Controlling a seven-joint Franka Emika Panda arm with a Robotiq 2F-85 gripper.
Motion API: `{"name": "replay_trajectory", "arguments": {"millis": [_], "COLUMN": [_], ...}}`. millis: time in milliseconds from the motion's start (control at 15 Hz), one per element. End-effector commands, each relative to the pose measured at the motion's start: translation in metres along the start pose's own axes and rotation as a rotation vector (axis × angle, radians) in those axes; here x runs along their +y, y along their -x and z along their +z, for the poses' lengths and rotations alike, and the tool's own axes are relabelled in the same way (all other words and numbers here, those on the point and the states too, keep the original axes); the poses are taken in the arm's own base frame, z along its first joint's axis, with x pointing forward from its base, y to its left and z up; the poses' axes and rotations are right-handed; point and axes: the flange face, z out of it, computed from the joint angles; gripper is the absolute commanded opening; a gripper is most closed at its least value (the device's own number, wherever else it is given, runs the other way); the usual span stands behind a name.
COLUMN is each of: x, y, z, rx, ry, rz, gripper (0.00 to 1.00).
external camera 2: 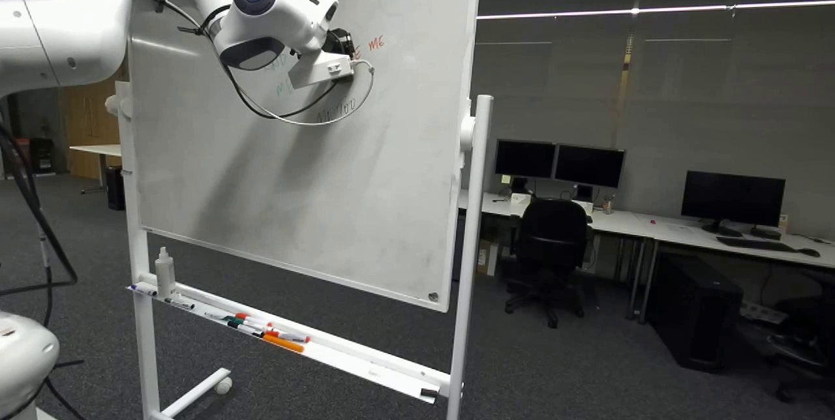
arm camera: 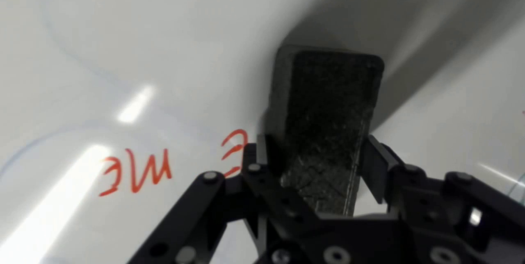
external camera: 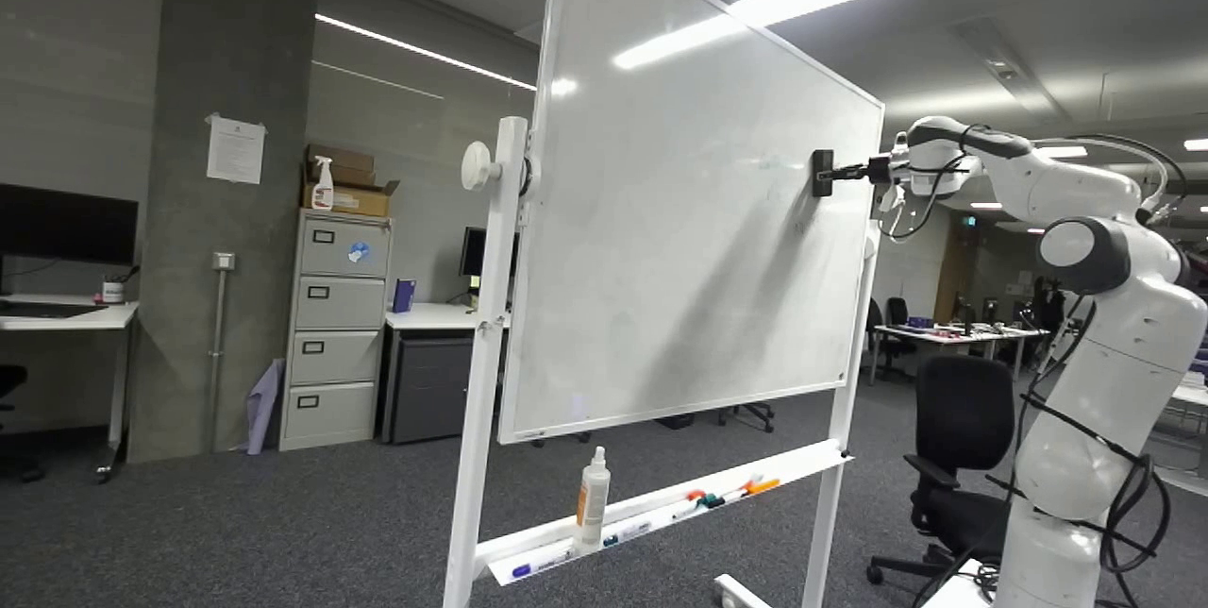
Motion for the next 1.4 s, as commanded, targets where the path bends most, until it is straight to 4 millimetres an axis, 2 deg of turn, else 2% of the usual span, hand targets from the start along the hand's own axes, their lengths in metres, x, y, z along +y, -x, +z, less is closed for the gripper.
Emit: {"name": "replay_trajectory", "arguments": {"millis": [0,467,800,1000,1333], "x": [0.036,0.089,0.114,0.112,0.086], "y": [-0.005,-0.002,-0.007,-0.015,-0.025], "z": [-0.001,-0.011,-0.017,-0.012,-0.001], "rx": [0.019,0.021,0.016,0.004,-0.012], "ry": [0.110,0.197,0.215,0.197,0.137], "rz": [-0.001,0.050,0.093,0.089,0.043], "gripper": [0.34,0.34,0.34,0.34,0.34]}}
